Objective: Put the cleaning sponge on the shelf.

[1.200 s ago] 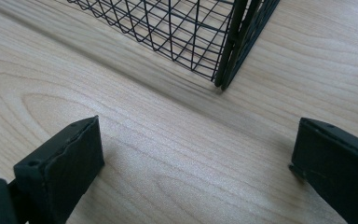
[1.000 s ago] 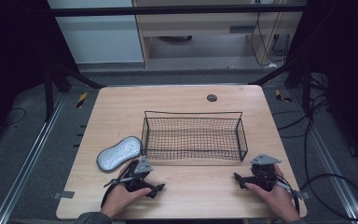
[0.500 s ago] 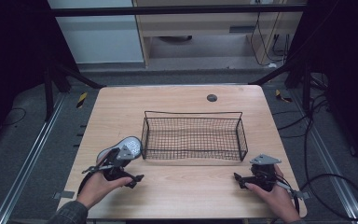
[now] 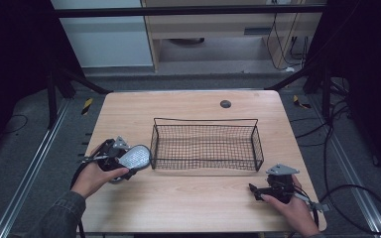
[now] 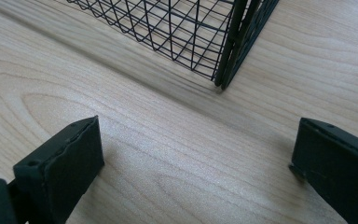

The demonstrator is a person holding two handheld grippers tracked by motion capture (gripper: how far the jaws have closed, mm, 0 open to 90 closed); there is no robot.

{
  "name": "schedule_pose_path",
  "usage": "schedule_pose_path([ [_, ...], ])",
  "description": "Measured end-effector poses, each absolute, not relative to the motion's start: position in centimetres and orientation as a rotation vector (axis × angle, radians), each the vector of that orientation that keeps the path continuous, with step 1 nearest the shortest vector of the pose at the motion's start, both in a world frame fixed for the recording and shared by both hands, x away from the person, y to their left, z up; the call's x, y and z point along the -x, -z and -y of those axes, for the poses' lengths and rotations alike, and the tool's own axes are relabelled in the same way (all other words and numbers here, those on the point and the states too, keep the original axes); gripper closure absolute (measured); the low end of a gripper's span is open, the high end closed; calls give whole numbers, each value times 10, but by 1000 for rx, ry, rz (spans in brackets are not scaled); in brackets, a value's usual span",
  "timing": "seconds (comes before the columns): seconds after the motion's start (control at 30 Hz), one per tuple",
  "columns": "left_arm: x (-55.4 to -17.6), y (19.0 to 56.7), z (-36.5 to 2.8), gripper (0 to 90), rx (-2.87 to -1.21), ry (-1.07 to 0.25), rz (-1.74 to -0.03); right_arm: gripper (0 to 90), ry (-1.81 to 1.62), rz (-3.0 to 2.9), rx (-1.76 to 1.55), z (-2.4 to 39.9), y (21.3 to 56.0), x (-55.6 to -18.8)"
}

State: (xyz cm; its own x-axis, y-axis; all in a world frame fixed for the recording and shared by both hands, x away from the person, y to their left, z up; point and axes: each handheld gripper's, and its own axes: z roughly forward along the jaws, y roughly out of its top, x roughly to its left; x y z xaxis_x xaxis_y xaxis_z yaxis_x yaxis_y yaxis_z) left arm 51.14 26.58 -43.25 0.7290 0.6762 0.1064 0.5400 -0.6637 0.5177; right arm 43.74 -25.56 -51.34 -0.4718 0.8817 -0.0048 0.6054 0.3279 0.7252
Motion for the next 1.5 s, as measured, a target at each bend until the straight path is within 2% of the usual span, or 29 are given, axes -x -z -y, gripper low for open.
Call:
schedule_pose_path([
  [0.5, -532, 437, -274, 38, -2592, -367, -960, 21, -943, -2200, -1315, 256, 513, -437],
  [0.87, -554, 457, -269, 38, -2690, -318, -938, 21, -943, -2200, -1315, 256, 513, -437],
  [1.5, -564, 469, -273, 25, -2687, -216, -958, 21, -942, -2199, -1315, 255, 513, -437],
])
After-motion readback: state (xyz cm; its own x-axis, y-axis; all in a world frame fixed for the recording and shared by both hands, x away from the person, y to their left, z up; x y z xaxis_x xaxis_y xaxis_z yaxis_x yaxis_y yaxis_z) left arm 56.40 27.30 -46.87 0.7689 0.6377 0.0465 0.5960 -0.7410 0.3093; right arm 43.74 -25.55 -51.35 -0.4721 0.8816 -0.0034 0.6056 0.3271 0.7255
